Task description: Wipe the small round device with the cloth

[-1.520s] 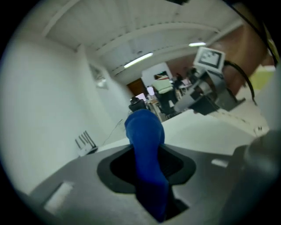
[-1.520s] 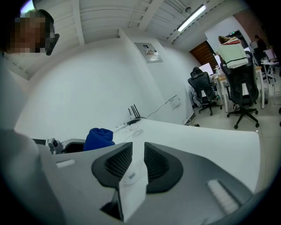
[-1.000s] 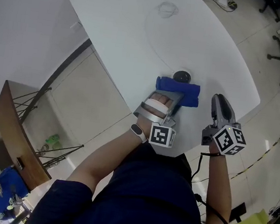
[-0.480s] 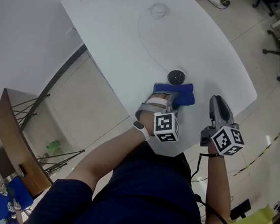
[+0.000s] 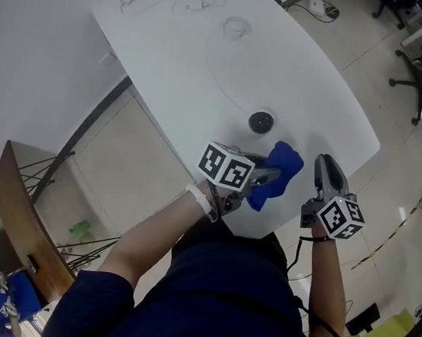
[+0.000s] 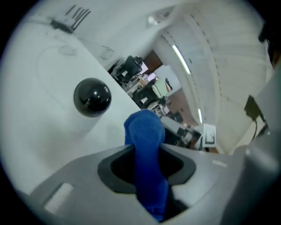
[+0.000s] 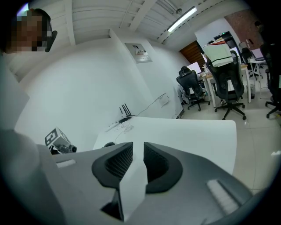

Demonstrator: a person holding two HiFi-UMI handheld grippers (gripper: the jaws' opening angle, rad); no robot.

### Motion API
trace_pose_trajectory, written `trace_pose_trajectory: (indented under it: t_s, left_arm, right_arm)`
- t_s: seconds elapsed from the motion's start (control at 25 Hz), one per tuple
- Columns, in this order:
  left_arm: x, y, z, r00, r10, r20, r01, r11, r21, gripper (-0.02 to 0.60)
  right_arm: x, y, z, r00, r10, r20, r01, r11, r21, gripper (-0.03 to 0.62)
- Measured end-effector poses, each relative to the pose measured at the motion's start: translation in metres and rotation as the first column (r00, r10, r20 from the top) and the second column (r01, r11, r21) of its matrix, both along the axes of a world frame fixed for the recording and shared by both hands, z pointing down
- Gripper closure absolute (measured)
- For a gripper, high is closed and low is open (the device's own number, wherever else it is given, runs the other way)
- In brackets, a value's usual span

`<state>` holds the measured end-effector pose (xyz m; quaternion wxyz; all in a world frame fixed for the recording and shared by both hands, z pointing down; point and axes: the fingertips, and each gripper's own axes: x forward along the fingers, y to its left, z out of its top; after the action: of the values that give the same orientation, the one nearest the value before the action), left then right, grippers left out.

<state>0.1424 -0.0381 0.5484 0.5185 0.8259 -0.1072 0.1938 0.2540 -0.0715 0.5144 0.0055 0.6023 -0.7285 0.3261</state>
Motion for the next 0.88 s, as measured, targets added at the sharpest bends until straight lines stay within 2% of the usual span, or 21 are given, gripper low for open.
trace_pose_trajectory:
  t_s: [0.04, 0.08, 0.12, 0.16, 0.2, 0.24, 0.28, 0.32, 0.36, 0.4, 0.44, 0.48, 0.56, 0.6, 0.64, 0.76, 0.88]
  left_arm:
    - [0.003, 0.001, 0.005, 0.997, -0.059, -0.042, 0.055, 0.994, -0.089, 0.443]
    - [0.004, 0.006, 0.012, 0.992, -0.117, -0.055, 0.106, 0.980, -0.171, 0.443]
    - [0.004, 0.012, 0.022, 0.986, -0.165, -0.035, 0.153, 0.961, -0.230, 0.443]
    - [0.001, 0.016, 0.036, 0.980, -0.199, 0.013, 0.195, 0.947, -0.256, 0.443]
    - [-0.003, 0.018, 0.049, 0.973, -0.217, 0.074, 0.228, 0.943, -0.244, 0.443]
    - [-0.009, 0.018, 0.059, 0.967, -0.217, 0.137, 0.240, 0.952, -0.191, 0.435]
    - [-0.014, 0.016, 0.063, 0.960, -0.201, 0.197, 0.224, 0.969, -0.105, 0.410]
    - [-0.019, 0.013, 0.064, 0.949, -0.176, 0.260, 0.180, 0.984, 0.006, 0.378]
    - [-0.024, 0.010, 0.063, 0.932, -0.150, 0.329, 0.112, 0.985, 0.131, 0.358]
    - [-0.026, 0.006, 0.062, 0.908, -0.130, 0.398, 0.027, 0.967, 0.255, 0.341]
    - [-0.027, 0.003, 0.063, 0.882, -0.117, 0.456, -0.064, 0.930, 0.362, 0.329]
    - [-0.025, 0.001, 0.063, 0.860, -0.107, 0.499, -0.148, 0.884, 0.444, 0.322]
    - [-0.019, 0.000, 0.059, 0.832, -0.091, 0.547, -0.267, 0.799, 0.539, 0.318]
    - [-0.017, 0.000, 0.052, 0.832, -0.091, 0.547, -0.291, 0.769, 0.570, 0.318]
    - [-0.016, 0.001, 0.042, 0.844, -0.098, 0.527, -0.286, 0.748, 0.599, 0.319]
    - [-0.022, 0.003, 0.002, 0.909, -0.158, 0.386, -0.164, 0.717, 0.678, 0.327]
    - [-0.039, 0.014, -0.035, 0.949, -0.202, 0.242, -0.040, 0.686, 0.727, 0.386]
  right_arm:
    - [0.001, 0.003, 0.000, 1.000, 0.003, 0.003, -0.003, 1.000, -0.006, 0.511]
    - [0.001, 0.010, -0.004, 1.000, 0.007, 0.006, -0.007, 1.000, -0.008, 0.513]
    - [0.002, 0.018, -0.011, 1.000, 0.011, 0.006, -0.011, 1.000, -0.008, 0.513]
    - [0.003, 0.025, -0.019, 1.000, 0.015, 0.005, -0.015, 1.000, -0.004, 0.513]
    - [0.004, 0.030, -0.027, 1.000, 0.017, 0.001, -0.017, 1.000, 0.002, 0.514]
    - [0.005, 0.032, -0.033, 1.000, 0.017, -0.004, -0.017, 1.000, 0.009, 0.514]
    - [0.004, 0.033, -0.037, 1.000, 0.015, -0.010, -0.014, 1.000, 0.015, 0.514]
    - [0.003, 0.033, -0.039, 1.000, 0.011, -0.018, -0.010, 1.000, 0.018, 0.515]
    - [0.002, 0.035, -0.040, 1.000, 0.007, -0.026, -0.006, 1.000, 0.019, 0.515]
    - [0.001, 0.038, -0.039, 0.999, 0.005, -0.032, -0.005, 1.000, 0.016, 0.516]
    - [0.000, 0.041, -0.038, 0.999, 0.006, -0.035, -0.005, 1.000, 0.012, 0.516]
    - [-0.003, 0.045, -0.038, 0.999, 0.007, -0.035, -0.007, 1.000, 0.008, 0.516]
    - [-0.011, 0.051, -0.040, 0.999, 0.009, -0.036, -0.009, 1.000, 0.005, 0.516]
    - [-0.015, 0.055, -0.043, 0.999, 0.009, -0.039, -0.009, 1.000, 0.006, 0.516]
    - [-0.020, 0.059, -0.046, 0.999, 0.010, -0.043, -0.009, 1.000, 0.007, 0.516]
    - [-0.032, 0.077, -0.054, 0.998, 0.023, -0.053, -0.022, 1.000, 0.010, 0.516]
    - [-0.043, 0.099, -0.055, 0.998, 0.041, -0.045, -0.041, 0.999, -0.001, 0.519]
